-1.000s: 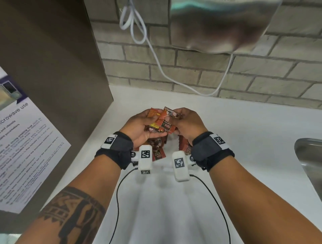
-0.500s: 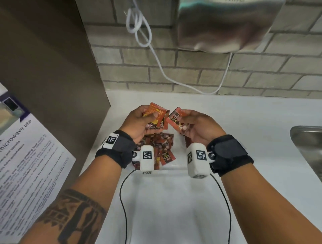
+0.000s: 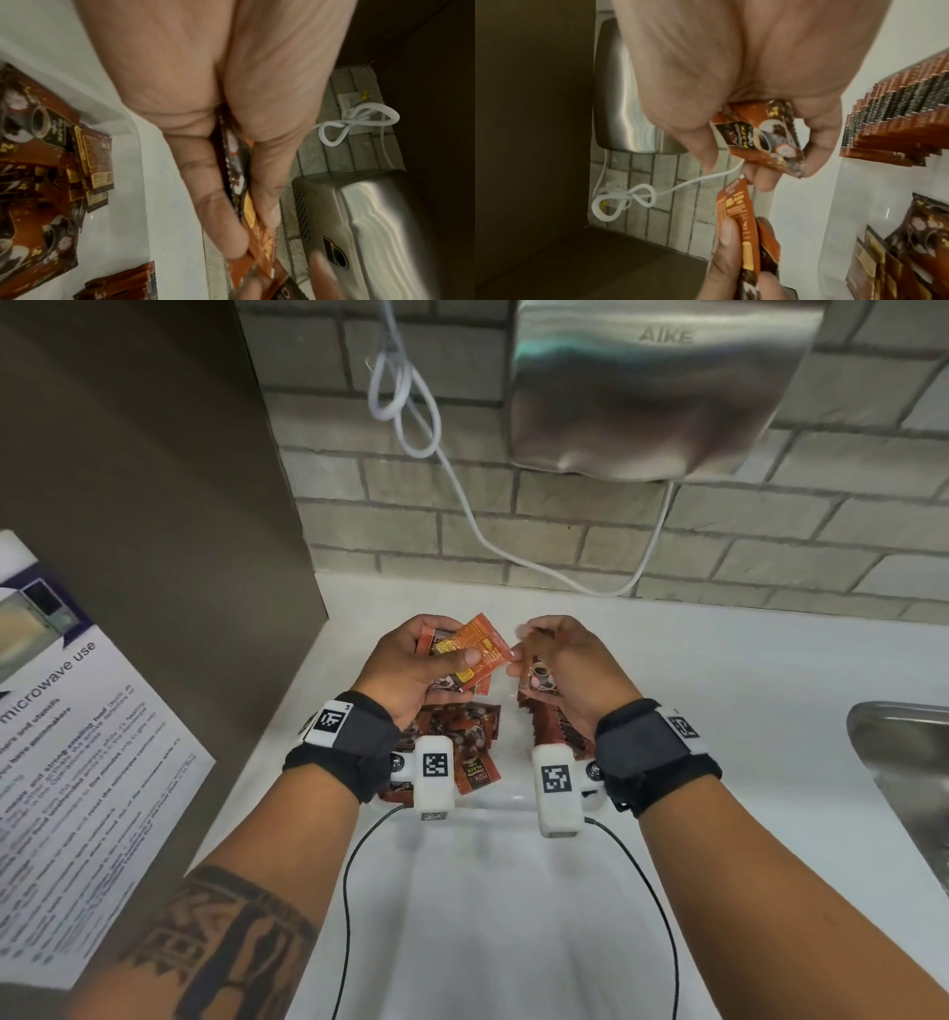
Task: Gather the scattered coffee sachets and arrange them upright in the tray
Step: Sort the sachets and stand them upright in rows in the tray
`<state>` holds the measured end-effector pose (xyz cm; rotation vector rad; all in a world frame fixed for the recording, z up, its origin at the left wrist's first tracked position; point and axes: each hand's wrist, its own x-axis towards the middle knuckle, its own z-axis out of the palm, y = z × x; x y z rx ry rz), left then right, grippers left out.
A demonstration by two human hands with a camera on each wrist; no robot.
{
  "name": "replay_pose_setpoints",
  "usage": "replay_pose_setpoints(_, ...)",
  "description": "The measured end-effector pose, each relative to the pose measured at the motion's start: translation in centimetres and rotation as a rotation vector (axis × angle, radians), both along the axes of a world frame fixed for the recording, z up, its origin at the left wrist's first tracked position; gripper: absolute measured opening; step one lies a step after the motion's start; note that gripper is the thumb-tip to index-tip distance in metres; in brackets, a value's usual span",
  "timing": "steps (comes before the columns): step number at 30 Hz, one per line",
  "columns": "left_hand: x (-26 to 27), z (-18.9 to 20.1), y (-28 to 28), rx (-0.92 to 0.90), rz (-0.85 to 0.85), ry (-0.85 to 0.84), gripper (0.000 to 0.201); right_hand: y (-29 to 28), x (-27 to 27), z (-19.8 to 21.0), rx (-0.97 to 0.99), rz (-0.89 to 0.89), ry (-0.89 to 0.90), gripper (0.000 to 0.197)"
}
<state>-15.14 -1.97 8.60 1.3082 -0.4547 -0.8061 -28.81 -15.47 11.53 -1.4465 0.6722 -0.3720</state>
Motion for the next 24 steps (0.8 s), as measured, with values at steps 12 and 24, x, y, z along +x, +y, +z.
replay_pose_setpoints(12, 0.6, -0.4, -0.7, -0.025, 0.072, 0.156, 0.016, -1.5, 0.7, -0.8, -0.425, -0.135, -0.150, 0.024)
replay_pose_setpoints(24, 0.8, 0.0, -0.9, -0.055, 0.051, 0.043, 0.030, -0.1, -0.3, -3.2, -0.794, 0.023, -0.077, 0.042)
